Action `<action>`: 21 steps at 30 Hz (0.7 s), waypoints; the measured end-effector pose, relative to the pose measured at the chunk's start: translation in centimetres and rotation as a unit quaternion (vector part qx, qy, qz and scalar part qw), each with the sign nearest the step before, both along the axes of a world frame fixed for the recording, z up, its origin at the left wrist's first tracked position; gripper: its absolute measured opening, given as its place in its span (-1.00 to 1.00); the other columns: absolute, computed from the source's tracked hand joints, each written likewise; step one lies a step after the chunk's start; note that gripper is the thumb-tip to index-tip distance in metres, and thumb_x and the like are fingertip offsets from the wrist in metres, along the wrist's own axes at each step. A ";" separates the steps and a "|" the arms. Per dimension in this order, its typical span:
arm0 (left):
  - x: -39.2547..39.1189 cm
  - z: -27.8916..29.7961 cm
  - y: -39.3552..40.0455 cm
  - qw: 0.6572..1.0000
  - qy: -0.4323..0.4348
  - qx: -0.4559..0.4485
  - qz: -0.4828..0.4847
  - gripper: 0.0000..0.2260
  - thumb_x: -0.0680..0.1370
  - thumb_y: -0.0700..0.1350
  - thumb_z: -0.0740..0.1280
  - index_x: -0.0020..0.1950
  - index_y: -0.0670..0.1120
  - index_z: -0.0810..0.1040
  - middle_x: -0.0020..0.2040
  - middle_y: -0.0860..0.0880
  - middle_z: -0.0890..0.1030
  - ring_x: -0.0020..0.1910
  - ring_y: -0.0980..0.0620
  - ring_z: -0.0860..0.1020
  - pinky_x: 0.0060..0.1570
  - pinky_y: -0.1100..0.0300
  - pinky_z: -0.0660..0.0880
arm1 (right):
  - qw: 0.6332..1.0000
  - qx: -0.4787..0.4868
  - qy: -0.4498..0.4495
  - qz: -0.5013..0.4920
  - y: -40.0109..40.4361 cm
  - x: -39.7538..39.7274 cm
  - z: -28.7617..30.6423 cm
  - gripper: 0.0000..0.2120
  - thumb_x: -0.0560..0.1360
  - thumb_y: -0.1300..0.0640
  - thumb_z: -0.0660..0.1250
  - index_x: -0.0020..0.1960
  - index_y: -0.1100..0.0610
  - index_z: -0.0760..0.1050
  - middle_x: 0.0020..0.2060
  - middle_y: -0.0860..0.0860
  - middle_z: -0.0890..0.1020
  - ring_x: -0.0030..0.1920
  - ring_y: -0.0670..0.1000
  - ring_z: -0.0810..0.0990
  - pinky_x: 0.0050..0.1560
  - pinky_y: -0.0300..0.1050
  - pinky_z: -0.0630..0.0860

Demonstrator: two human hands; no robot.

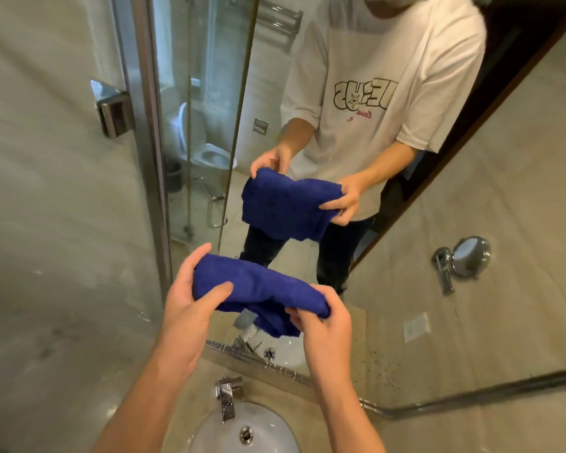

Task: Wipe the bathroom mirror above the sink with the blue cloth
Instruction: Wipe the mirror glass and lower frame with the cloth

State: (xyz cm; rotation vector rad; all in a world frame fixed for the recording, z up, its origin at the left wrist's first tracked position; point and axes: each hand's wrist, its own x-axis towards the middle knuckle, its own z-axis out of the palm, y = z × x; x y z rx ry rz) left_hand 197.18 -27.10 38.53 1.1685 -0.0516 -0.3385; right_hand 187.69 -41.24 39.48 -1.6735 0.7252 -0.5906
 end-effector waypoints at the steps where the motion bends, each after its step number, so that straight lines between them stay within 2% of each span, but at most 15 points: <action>1: 0.5 0.0 0.0 1.000 -0.023 0.002 -0.008 -0.36 0.36 -0.25 0.41 0.39 0.16 0.44 0.21 0.05 0.63 0.20 0.03 0.59 0.22 0.08 0.52 | 0.999 0.038 -0.033 -0.015 0.3 1.0 0.6 -0.90 0.49 0.25 0.37 -0.06 0.06 0.59 -0.12 0.09 0.67 -0.08 0.10 0.66 -0.05 0.06 0.63; 4: 2.3 0.8 0.3 0.989 -0.114 0.000 -0.094 -0.18 0.37 -0.27 0.38 0.52 0.24 0.18 0.23 0.23 0.58 0.20 0.13 0.56 0.19 0.28 0.49 | 0.975 0.187 -0.108 -0.056 1.6 3.8 2.4 -0.91 0.55 0.24 0.33 -0.03 0.07 0.57 -0.13 0.02 0.69 -0.04 0.08 0.69 0.01 -0.02 0.61; 6: 4.0 1.6 0.6 0.972 -0.182 0.044 -0.142 -0.08 0.37 -0.26 0.41 0.54 0.30 0.02 0.36 0.25 0.47 0.27 0.20 0.52 0.22 0.36 0.42 | 0.964 0.216 -0.133 -0.087 2.0 5.6 3.4 -0.93 0.56 0.18 0.34 -0.02 0.03 0.57 -0.09 0.02 0.69 0.00 0.08 0.69 0.05 0.01 0.60; 8: 5.7 2.9 0.7 0.953 -0.248 0.128 -0.119 -0.09 0.42 -0.34 0.40 0.52 0.31 0.03 0.38 0.26 0.42 0.24 0.26 0.52 0.17 0.47 0.38 | 0.957 0.223 -0.158 -0.099 2.4 7.4 4.5 -0.96 0.56 0.16 0.35 -0.03 0.04 0.56 -0.16 -0.01 0.68 -0.01 0.09 0.68 0.05 0.00 0.62; 9: 6.6 3.5 0.6 0.946 -0.273 0.154 -0.079 -0.15 0.44 -0.38 0.38 0.50 0.29 0.12 0.34 0.24 0.45 0.19 0.25 0.55 0.11 0.48 0.41 | 0.954 0.224 -0.169 -0.101 2.8 8.3 5.1 -0.97 0.55 0.16 0.35 -0.05 0.06 0.55 -0.23 -0.04 0.66 -0.02 0.10 0.68 0.04 -0.02 0.62; 12: 9.3 5.0 0.3 0.942 -0.292 0.149 0.065 -0.45 0.47 -0.35 0.38 0.25 0.24 0.46 0.07 0.22 0.60 -0.05 0.23 0.61 -0.05 0.33 0.54 | 0.956 0.193 -0.191 -0.108 3.8 10.6 6.7 -0.94 0.54 0.16 0.38 -0.11 0.06 0.56 -0.26 -0.04 0.64 -0.07 0.06 0.68 0.04 -0.03 0.62; 14: 11.5 6.4 0.3 0.954 -0.259 0.097 0.115 -0.66 0.49 -0.19 0.39 0.02 0.29 0.54 -0.13 0.19 0.64 -0.16 0.16 0.62 -0.12 0.10 0.58 | 0.960 0.142 -0.209 -0.119 4.2 12.4 8.2 -0.86 0.52 0.17 0.41 -0.18 -0.03 0.60 -0.28 -0.05 0.64 -0.14 0.01 0.66 0.04 0.00 0.61; 17: 14.6 9.1 -0.3 0.959 -0.235 0.062 0.147 -0.94 0.49 0.08 0.38 -0.14 0.25 0.53 -0.29 0.14 0.64 -0.33 0.11 0.63 -0.28 0.01 0.57 | 0.955 0.053 -0.244 -0.158 4.1 15.2 11.0 -0.81 0.48 0.13 0.46 -0.26 -0.11 0.60 -0.41 -0.14 0.56 -0.26 -0.05 0.55 -0.05 -0.01 0.55; 19: 15.9 10.5 -1.4 0.947 -0.258 0.075 0.174 -0.91 0.51 0.14 0.36 -0.11 0.20 0.48 -0.32 0.07 0.64 -0.36 0.07 0.63 -0.24 -0.09 0.60 | 0.950 -0.007 -0.254 -0.182 3.8 16.6 12.0 -0.89 0.46 0.07 0.47 -0.17 -0.09 0.56 -0.40 -0.14 0.55 -0.30 -0.06 0.54 -0.10 0.00 0.56; 21: 16.6 10.8 -2.2 0.929 -0.285 0.103 0.213 -0.82 0.54 0.16 0.34 -0.01 0.13 0.41 -0.33 0.02 0.63 -0.36 0.02 0.63 -0.18 -0.12 0.59 | 0.941 -0.027 -0.265 -0.211 3.9 17.4 12.0 -0.77 0.45 0.07 0.49 0.00 0.02 0.47 -0.37 -0.10 0.58 -0.30 -0.06 0.60 -0.12 -0.07 0.59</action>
